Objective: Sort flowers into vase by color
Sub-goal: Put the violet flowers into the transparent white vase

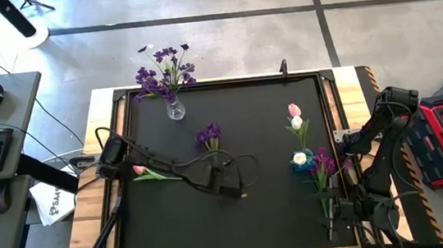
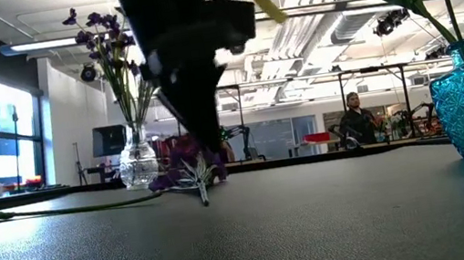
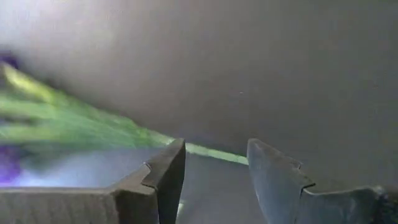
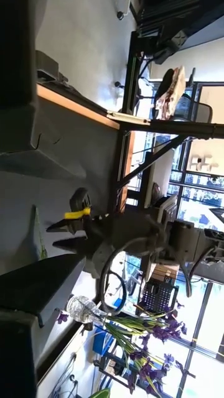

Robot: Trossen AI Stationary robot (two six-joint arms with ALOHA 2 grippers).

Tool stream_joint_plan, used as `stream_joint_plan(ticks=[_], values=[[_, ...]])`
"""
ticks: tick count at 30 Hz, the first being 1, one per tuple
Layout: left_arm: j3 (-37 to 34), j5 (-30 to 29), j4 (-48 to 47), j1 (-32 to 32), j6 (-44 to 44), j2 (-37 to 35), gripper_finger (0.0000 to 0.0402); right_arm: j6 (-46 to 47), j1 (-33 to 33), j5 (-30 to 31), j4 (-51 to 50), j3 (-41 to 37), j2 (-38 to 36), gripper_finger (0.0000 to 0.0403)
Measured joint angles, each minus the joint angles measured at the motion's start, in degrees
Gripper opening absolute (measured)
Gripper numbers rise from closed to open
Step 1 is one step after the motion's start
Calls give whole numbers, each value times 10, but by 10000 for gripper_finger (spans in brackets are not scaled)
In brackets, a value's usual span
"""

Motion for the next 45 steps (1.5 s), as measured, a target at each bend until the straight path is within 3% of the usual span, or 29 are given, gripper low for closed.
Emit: stream_joint_plan(ticks=[10, 20, 27, 33, 45], values=[[-45, -35, 7, 6, -194, 0, 193, 0, 0, -3, -17, 0, 0, 192], [-97, -23, 54, 54, -239, 0, 227, 0, 0, -3, -21, 0, 0, 192], [-100, 11, 66, 66, -203, 0, 227, 4, 0, -2, -21, 0, 0, 192], [-99, 36, 66, 69, -172, 0, 192, 4, 0, -2, -20, 0, 0, 192], [-100, 51, 88, 67, -76, -1, 72, 20, 0, -2, -20, 0, 0, 192]])
